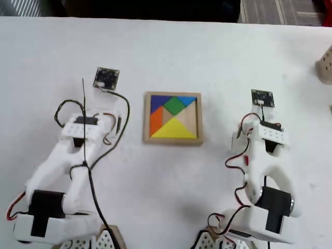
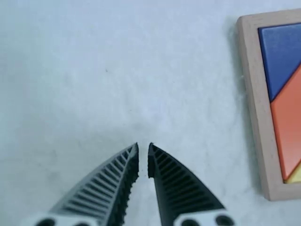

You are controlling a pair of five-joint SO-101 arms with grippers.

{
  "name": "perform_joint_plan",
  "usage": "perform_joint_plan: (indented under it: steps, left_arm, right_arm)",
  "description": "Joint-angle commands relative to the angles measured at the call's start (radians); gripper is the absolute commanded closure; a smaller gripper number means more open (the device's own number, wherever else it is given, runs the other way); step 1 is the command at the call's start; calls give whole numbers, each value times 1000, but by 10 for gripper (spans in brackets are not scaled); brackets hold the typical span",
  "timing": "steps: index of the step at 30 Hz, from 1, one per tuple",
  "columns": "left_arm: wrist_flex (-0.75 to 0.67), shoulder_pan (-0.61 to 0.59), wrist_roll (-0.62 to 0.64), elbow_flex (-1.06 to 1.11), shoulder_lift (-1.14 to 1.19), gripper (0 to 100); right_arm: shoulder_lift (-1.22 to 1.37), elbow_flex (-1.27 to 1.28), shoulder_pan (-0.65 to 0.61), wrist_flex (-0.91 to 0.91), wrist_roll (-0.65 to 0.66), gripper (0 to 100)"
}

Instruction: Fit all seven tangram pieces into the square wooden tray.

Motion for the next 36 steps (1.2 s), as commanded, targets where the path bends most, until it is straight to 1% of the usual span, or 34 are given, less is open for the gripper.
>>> perform_joint_plan:
  steps: [1, 6, 17, 27, 30, 34, 36]
  left_arm:
    - [-3, -4, -9, -5, -47, 940]
    - [-3, -2, -9, -8, -47, 939]
    - [-37, -1, -9, -5, -47, 939]
    - [-38, -1, -9, -5, -47, 939]
    - [-38, -1, -9, -5, -47, 939]
    - [-38, -1, -9, -5, -47, 939]
    - [-38, -1, -9, -5, -47, 939]
  right_arm:
    - [-1, -48, -8, 22, 58, 683]
    - [1, -51, -12, 12, 75, 683]
    - [33, -91, 8, -105, 77, 682]
    - [240, -342, 8, 133, 81, 682]
    - [297, -408, 5, 197, 132, 683]
    - [329, -448, 5, 234, 138, 683]
    - [329, -446, 5, 234, 137, 704]
